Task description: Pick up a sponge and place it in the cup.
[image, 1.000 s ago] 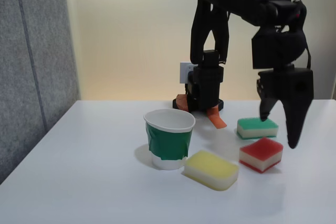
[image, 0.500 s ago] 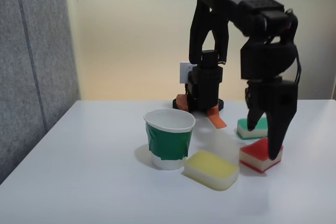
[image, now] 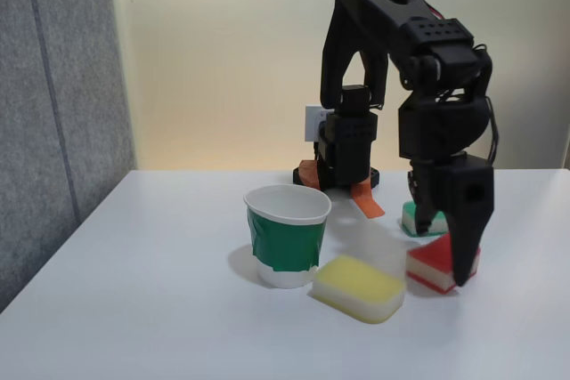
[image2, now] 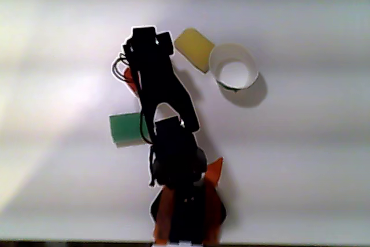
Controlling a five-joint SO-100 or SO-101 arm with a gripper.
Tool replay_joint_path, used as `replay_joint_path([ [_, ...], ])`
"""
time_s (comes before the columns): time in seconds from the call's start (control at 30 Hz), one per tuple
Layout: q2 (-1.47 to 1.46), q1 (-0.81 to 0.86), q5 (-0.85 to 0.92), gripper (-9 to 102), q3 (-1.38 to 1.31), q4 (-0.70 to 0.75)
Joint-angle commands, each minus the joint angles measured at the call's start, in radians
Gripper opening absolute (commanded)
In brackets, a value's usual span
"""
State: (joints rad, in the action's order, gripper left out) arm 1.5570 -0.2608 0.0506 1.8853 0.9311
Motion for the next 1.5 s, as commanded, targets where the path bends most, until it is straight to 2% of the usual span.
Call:
replay_joint_path([
  [0.0,0.029,0.0,0.002,44,0.025,-0.012],
  [0.17,0.048,0.003,-0.006,40,0.064,-0.028],
  [0.53,0.078,0.0,-0.048,20,0.098,0.009],
  [0.63,0.095,-0.003,-0.048,12,0.097,0.037],
  [0.7,0.109,-0.005,-0.044,0,0.094,0.057],
  [1.13,0.331,0.034,0.032,0,-0.038,0.342],
  [1.27,0.436,0.066,0.034,0,-0.081,0.39],
  [1.47,0.558,0.147,0.106,0,-0.087,0.387],
])
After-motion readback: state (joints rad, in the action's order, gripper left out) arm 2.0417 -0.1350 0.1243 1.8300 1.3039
